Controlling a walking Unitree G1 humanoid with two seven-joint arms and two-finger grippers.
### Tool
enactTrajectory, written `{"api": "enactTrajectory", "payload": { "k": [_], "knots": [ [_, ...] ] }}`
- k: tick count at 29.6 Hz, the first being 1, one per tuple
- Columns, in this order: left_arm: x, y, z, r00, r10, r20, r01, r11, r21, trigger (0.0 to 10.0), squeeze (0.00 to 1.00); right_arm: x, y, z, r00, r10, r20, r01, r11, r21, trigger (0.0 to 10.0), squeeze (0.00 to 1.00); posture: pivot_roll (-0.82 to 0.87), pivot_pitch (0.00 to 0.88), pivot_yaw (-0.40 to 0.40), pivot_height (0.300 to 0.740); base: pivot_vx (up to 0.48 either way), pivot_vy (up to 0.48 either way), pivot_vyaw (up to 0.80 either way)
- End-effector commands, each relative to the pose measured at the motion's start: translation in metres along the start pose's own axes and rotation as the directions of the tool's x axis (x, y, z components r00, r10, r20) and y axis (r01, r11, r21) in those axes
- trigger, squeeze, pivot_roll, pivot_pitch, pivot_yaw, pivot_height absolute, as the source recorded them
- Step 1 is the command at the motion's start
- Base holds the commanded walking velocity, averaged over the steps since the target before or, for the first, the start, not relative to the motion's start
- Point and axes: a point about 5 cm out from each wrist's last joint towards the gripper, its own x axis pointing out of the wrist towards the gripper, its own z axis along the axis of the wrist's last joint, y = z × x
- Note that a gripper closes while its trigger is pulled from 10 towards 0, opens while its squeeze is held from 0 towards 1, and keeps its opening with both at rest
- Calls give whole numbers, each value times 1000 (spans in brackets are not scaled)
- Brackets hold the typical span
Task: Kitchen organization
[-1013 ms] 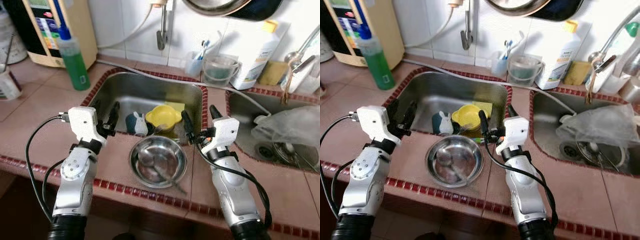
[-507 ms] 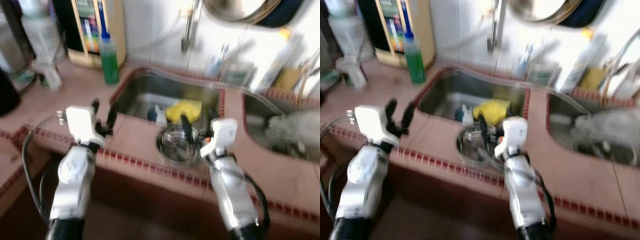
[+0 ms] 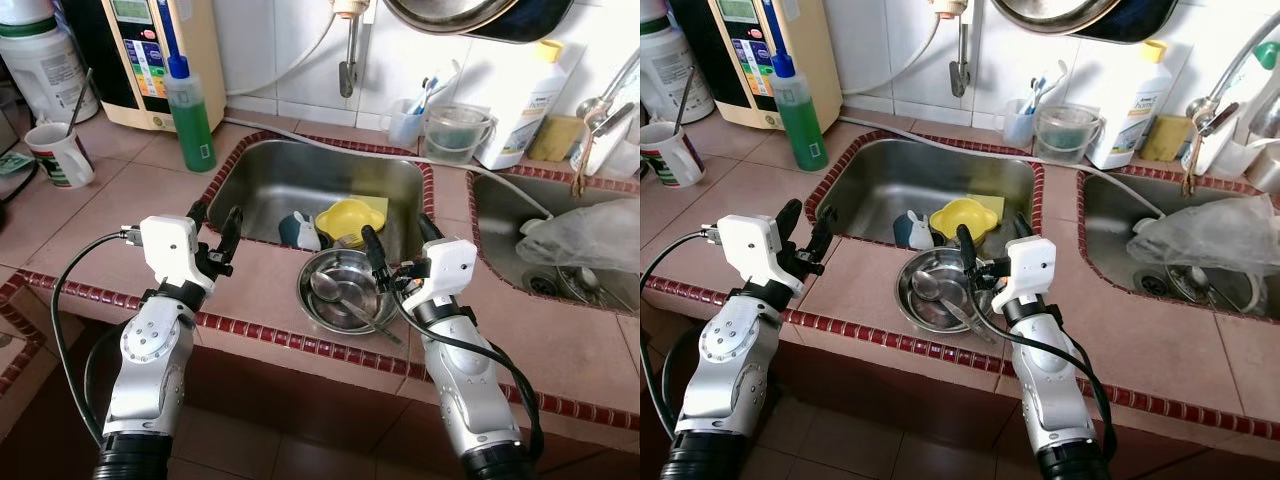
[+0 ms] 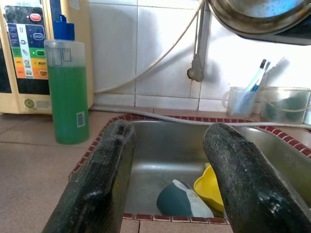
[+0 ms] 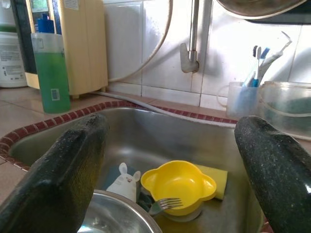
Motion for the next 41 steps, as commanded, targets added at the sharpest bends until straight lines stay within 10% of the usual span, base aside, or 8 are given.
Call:
{"api": "enactTrajectory", "payload": {
  "k": [1,27,28,29,33,34,41],
  "knots": [
    [0,-2,3,1000,-11,12,11,1000,0,10000,0,-1,-2,1,1000,-1,0,1,1000,-9,10000,0,50,51,-8,740,0,-315,0],
    [0,-2,5,1000,16,26,-15,1000,-24,10000,0,0,-3,1,1000,24,-14,-24,1000,14,10000,0,51,62,-28,740,0,-378,0],
    [-1,-1,3,999,28,19,-27,999,-42,10000,0,0,-2,1,999,31,-16,-31,999,34,10000,824,51,63,-29,740,0,0,0],
    [-1,0,3,999,32,16,-31,998,-57,10000,0,-1,-2,0,999,40,-17,-40,998,48,10000,1000,51,63,-29,740,0,0,0],
    [-3,-1,3,1000,20,21,-18,996,-88,10000,0,-2,-1,2,999,52,-10,-51,997,64,10000,1000,51,65,-31,740,0,0,0],
    [-4,-2,3,1000,2,31,3,991,-134,10000,1000,-2,0,2,998,58,-9,-58,996,62,10000,1000,51,65,-32,740,0,0,0],
    [-7,-4,4,999,-40,32,44,990,-133,10000,1000,-4,1,2,997,75,-14,-74,995,69,10000,1000,47,72,-31,740,0,0,0]
  ]
}}
